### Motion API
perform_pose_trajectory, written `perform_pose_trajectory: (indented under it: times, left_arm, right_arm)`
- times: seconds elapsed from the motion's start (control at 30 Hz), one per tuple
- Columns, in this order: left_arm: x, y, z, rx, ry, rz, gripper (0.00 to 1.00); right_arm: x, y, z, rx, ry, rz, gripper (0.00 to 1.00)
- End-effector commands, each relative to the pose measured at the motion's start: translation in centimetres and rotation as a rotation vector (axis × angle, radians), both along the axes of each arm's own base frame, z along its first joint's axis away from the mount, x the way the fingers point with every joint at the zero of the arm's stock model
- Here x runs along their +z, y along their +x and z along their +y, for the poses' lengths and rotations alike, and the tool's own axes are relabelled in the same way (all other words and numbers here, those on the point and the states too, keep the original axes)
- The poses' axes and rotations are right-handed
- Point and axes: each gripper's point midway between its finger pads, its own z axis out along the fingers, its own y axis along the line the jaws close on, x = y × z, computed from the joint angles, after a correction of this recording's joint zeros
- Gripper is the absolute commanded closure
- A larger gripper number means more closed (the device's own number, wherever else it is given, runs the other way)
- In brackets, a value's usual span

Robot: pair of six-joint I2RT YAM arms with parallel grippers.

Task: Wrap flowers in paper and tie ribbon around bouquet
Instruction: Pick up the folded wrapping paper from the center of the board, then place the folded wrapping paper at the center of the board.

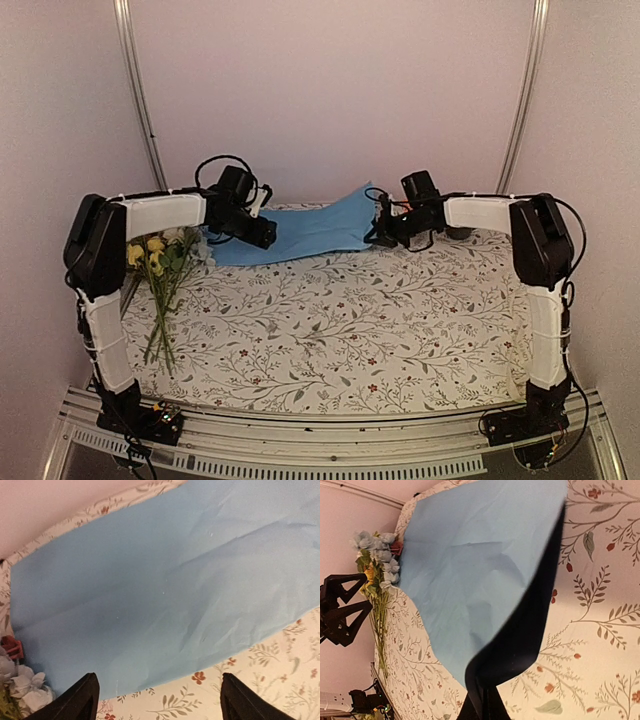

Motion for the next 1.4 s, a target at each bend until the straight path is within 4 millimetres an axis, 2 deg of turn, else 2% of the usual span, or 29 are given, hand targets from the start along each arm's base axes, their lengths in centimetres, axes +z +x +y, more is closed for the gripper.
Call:
perform_pose_trajectory:
  times: [0.0, 0.07, 0.2, 0.3, 0.4, 0.5, 0.63, 0.8, 0.93, 0.97, 1.03, 1.1, 1.13, 1.27, 1.37]
  left_arm:
    - [7.0, -2.9, -2.1, -0.057, -0.045, -0.142, 0.16]
    - [8.2, -4.8, -2.8, -0.093, -0.055, -0.163, 0.15]
    - [8.3, -8.0, -3.1, -0.149, -0.076, -0.129, 0.15]
    - [8.5, -9.5, -2.4, -0.157, -0.06, -0.148, 0.11]
    - [10.8, -10.0, -2.7, -0.177, -0.06, -0.185, 0.08]
    - [12.4, -10.2, -2.1, -0.169, -0.067, -0.226, 0.08]
    - [13.4, -9.9, -1.1, -0.139, -0.058, -0.265, 0.08]
    - [12.3, -9.6, -0.8, -0.13, -0.045, -0.237, 0.08]
    - [10.8, -9.3, -1.2, -0.141, -0.039, -0.19, 0.09]
    - [10.6, -9.3, -1.4, -0.146, -0.041, -0.182, 0.1]
    - [10.5, -9.3, -1.3, -0.146, -0.036, -0.178, 0.1]
    - [10.5, -9.1, -0.8, -0.136, -0.024, -0.182, 0.1]
    - [10.4, -9.0, -0.5, -0.127, -0.014, -0.184, 0.11]
    - [9.8, -9.2, -0.8, -0.139, -0.02, -0.162, 0.12]
    - [8.7, -10.0, -2.1, -0.177, 0.03, -0.124, 0.13]
  right_arm:
    - [6.8, -2.3, -2.0, -0.039, -0.048, -0.185, 1.0]
    - [8.9, -4.1, -3.2, -0.052, -0.065, -0.221, 1.0]
    - [11.3, -7.9, -5.3, -0.065, -0.092, -0.243, 1.0]
    - [13.3, -11.1, -6.7, -0.062, -0.073, -0.251, 1.0]
    - [14.5, -13.9, -7.9, -0.082, -0.078, -0.231, 1.0]
    - [12.1, -17.4, -9.0, -0.084, -0.139, -0.138, 1.0]
    - [9.0, -22.6, -10.7, -0.105, -0.206, -0.053, 1.0]
    - [5.4, -28.0, -13.6, -0.191, -0.224, 0.033, 1.0]
    - [1.9, -32.7, -13.0, -0.185, -0.129, 0.164, 0.97]
    - [1.1, -33.8, -13.0, -0.173, -0.129, 0.191, 0.91]
    - [-0.2, -35.4, -13.7, -0.183, -0.161, 0.242, 0.69]
    - [-0.4, -35.9, -15.0, -0.219, -0.217, 0.266, 0.42]
    - [0.1, -35.9, -15.7, -0.235, -0.249, 0.256, 0.33]
    - [4.8, -33.0, -17.4, -0.306, -0.381, 0.112, 0.2]
    - [6.7, -29.6, -16.0, -0.27, -0.47, -0.008, 0.09]
